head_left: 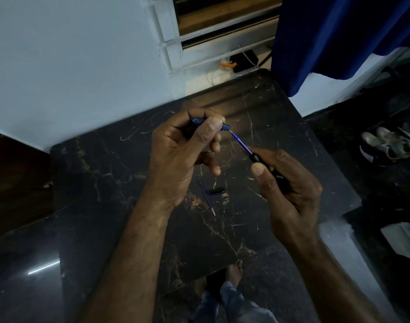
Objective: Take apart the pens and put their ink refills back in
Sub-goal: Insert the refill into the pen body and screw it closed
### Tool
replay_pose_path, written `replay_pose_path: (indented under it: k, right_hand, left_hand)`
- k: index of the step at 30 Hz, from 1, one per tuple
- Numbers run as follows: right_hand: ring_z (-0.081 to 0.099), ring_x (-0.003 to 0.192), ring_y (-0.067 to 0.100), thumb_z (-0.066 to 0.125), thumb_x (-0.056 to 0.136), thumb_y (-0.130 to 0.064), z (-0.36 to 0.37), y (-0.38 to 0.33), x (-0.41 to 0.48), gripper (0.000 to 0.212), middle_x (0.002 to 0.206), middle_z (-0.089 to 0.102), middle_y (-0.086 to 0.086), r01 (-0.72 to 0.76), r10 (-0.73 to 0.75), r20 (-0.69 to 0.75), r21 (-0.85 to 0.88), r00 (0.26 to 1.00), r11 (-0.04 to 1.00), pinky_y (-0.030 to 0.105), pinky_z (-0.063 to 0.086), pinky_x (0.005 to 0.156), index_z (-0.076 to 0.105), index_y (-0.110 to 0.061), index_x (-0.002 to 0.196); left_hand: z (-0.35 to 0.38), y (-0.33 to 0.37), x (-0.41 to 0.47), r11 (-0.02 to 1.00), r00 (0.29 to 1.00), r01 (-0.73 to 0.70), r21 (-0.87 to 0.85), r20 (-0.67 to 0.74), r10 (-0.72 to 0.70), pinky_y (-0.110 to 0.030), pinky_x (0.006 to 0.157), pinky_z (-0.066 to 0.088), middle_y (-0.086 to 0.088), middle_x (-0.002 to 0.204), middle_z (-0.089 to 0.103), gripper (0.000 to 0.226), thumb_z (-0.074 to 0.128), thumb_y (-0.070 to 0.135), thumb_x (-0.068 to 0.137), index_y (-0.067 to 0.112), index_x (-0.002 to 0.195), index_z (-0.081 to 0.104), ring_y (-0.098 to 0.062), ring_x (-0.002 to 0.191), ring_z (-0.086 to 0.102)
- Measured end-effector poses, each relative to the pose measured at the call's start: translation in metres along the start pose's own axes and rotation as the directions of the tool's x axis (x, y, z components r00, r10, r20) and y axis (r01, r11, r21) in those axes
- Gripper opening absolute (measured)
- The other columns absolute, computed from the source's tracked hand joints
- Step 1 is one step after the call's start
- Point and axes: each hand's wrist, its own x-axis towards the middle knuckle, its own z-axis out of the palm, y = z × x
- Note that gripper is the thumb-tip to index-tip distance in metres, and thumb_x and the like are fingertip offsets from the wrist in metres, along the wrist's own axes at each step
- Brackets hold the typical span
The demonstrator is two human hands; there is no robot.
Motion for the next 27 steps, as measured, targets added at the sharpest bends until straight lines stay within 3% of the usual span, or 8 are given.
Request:
replay_pose_path:
  k: [5,13,17,22,25,27]
  right_hand:
    - [0.065,0.082,0.0,0.064,0.107,-0.018,0.001,-0.002,0.001,0.022,0.1,0.065,-0.033,0.01,-0.01,-0.01,-0.002,1.0,1.0,0.017,0.048,0.072,0.073,-0.021,0.127]
    - [0.063,0.09,-0.008,0.064,0.105,-0.011,0.0,0.001,0.002,0.025,0.104,0.061,-0.027,0.07,-0.069,0.014,-0.058,0.997,0.996,0.009,0.044,0.08,0.073,-0.004,0.127]
    - [0.061,0.089,-0.009,0.061,0.105,-0.013,0.008,-0.002,0.003,0.028,0.102,0.061,-0.021,0.077,-0.078,-0.011,-0.06,0.997,0.995,0.011,0.044,0.079,0.073,0.002,0.125]
    - [0.061,0.071,0.012,0.059,0.106,-0.017,0.017,-0.014,0.007,0.019,0.093,0.062,-0.016,0.07,-0.071,-0.1,-0.009,0.992,0.997,0.041,0.049,0.057,0.067,-0.018,0.123]
    - [0.06,0.074,0.003,0.063,0.103,-0.015,0.021,-0.02,0.008,0.018,0.097,0.061,-0.026,0.053,-0.044,-0.146,0.062,0.988,0.997,0.042,0.05,0.052,0.057,-0.028,0.115]
    - [0.059,0.074,0.002,0.064,0.102,-0.014,0.022,-0.022,0.008,0.02,0.096,0.059,-0.024,0.038,-0.024,-0.178,0.075,0.984,0.996,0.042,0.05,0.051,0.055,-0.03,0.11]
  left_hand:
    - [0.001,0.0,0.002,0.997,0.998,-0.038,0.062,0.043,0.035,-0.022,0.047,0.056,0.005,0.082,0.068,0.005,0.069,0.013,0.102,0.013,0.102,0.074,-0.007,0.07,0.065]
    - [-0.001,0.013,0.003,0.975,0.986,-0.102,0.196,0.148,0.073,-0.023,0.049,0.059,0.012,0.086,0.073,0.007,0.071,0.007,0.099,0.013,0.102,0.074,-0.005,0.069,0.067]
    - [0.004,0.016,0.004,0.945,0.978,-0.1,0.31,0.206,0.036,-0.027,0.046,0.057,0.013,0.077,0.071,0.003,0.076,0.012,0.102,0.015,0.1,0.075,-0.012,0.057,0.065]
    - [0.017,0.016,0.001,0.923,0.987,-0.107,0.369,0.148,0.055,-0.025,0.043,0.052,0.009,0.076,0.072,0.007,0.079,0.02,0.1,0.023,0.096,0.075,-0.023,0.049,0.062]
    - [0.022,0.016,0.002,0.902,0.983,-0.171,0.397,0.128,0.13,-0.015,0.053,0.052,0.008,0.08,0.073,0.01,0.081,0.019,0.099,0.023,0.094,0.073,-0.004,0.059,0.066]
    - [0.026,0.015,0.003,0.889,0.981,-0.194,0.415,0.11,0.163,-0.013,0.057,0.053,0.008,0.085,0.075,0.01,0.081,0.018,0.098,0.022,0.095,0.073,-0.002,0.067,0.069]
